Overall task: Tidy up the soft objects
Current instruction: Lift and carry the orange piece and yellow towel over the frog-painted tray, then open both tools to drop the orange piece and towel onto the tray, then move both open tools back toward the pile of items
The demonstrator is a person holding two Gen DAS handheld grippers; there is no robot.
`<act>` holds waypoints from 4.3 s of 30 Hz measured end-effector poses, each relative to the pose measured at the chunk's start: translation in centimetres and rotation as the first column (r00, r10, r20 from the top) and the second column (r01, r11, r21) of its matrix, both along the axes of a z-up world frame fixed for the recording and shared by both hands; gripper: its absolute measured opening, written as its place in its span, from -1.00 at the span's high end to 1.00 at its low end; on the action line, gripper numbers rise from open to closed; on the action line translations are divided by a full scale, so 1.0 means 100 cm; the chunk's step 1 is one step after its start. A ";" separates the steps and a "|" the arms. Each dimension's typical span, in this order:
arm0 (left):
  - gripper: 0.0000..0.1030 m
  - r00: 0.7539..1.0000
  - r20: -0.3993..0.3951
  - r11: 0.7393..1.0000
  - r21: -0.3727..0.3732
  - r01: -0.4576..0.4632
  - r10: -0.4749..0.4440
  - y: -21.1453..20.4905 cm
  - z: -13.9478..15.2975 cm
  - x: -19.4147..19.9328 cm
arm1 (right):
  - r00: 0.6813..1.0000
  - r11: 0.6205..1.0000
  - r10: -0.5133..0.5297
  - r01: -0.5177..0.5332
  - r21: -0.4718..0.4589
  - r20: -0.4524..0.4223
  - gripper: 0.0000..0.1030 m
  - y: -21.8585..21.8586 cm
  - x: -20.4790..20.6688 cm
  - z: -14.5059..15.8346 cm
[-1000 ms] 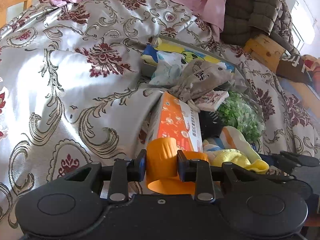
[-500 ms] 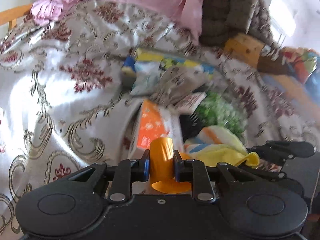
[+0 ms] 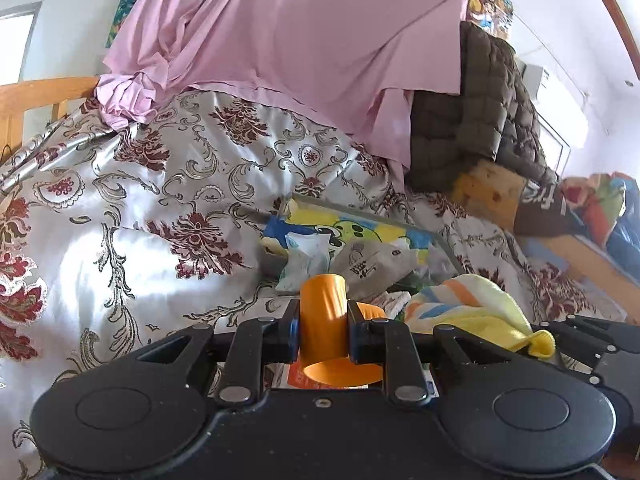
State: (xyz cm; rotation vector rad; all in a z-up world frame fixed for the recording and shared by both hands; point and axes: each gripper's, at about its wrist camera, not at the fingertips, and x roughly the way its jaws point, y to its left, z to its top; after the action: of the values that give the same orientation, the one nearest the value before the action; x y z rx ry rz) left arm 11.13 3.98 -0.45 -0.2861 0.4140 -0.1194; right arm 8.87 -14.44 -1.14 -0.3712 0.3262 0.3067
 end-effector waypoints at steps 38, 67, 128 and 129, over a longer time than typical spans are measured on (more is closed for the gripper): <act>0.53 0.987 -0.141 0.997 -0.015 0.071 -0.072 -0.112 0.015 0.330 | 0.955 0.897 -0.265 0.295 0.329 -0.135 0.59 -0.111 0.265 -0.018; -0.42 0.965 -0.261 0.998 0.056 -0.002 0.017 -0.115 0.005 0.325 | 0.930 0.881 -0.253 0.336 0.332 -0.267 -0.30 -0.124 0.258 -0.027; -0.99 0.998 -0.003 0.992 0.110 -0.063 0.064 -0.002 0.028 -0.037 | 0.991 0.924 -0.103 0.126 0.360 -0.084 -1.00 -0.050 -0.044 0.037; -0.99 0.998 -0.014 0.991 0.122 -0.052 0.054 -0.002 0.026 -0.035 | 0.989 0.921 -0.108 0.139 0.364 -0.103 -1.00 -0.051 -0.043 0.035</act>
State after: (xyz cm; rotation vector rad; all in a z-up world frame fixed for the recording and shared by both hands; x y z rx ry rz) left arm 7.65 3.73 2.18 -0.1779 0.4283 -0.0399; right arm 4.53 -19.55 2.40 0.0357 0.3615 0.2531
